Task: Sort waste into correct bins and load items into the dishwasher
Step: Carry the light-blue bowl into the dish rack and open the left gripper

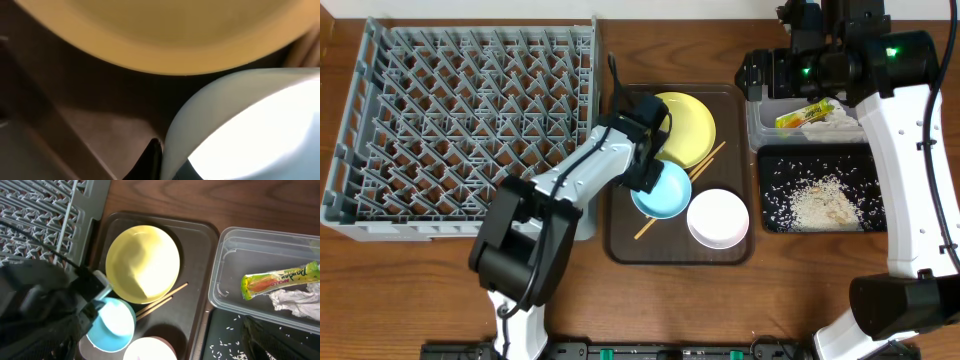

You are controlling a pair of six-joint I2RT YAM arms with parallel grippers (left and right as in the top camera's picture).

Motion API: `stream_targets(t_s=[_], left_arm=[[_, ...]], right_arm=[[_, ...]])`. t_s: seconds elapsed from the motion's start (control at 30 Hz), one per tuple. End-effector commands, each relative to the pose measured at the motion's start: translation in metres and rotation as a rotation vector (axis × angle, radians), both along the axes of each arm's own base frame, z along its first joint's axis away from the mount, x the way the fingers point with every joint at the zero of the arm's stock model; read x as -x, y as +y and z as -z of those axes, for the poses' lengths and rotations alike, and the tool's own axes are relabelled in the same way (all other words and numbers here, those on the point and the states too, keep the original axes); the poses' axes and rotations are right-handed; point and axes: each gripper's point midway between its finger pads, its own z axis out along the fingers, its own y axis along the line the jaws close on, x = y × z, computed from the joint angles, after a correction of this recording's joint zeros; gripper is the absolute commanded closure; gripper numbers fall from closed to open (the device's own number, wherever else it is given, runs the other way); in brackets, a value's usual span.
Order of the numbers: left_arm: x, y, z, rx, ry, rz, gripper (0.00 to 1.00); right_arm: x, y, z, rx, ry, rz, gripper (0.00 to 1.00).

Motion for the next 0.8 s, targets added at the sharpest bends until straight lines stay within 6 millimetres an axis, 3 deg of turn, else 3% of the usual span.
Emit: stream_targets(t_s=[0.0,0.17,0.33,0.53,0.77], left_arm=[[-0.017,0.000,-0.062,0.053,-0.159,-0.016,0.93],[-0.033,0.029,-0.126,-0.023,-0.388,-0.082,0.93],[-0.058,0.081,-0.198,-0.227,-0.705,-0.229,0.93],[-0.093,0.114,-0.229,-0.368,-0.894,-0.325,0.93],[-0.130,0.167,-0.230,-0.452,-0.986,-0.517,0.93]], right_arm=[[0.000,0.003,0.002,0.005,0.007,-0.005,0.01],[0.000,0.003,0.002,0.005,0.007,-0.004,0.01],[0.000,0.003,0.002,0.005,0.007,-0.004,0.01],[0.000,0.003,0.002,0.005,0.007,-0.005,0.01],[0.000,0.003,0.002,0.005,0.007,-0.004,0.01]])
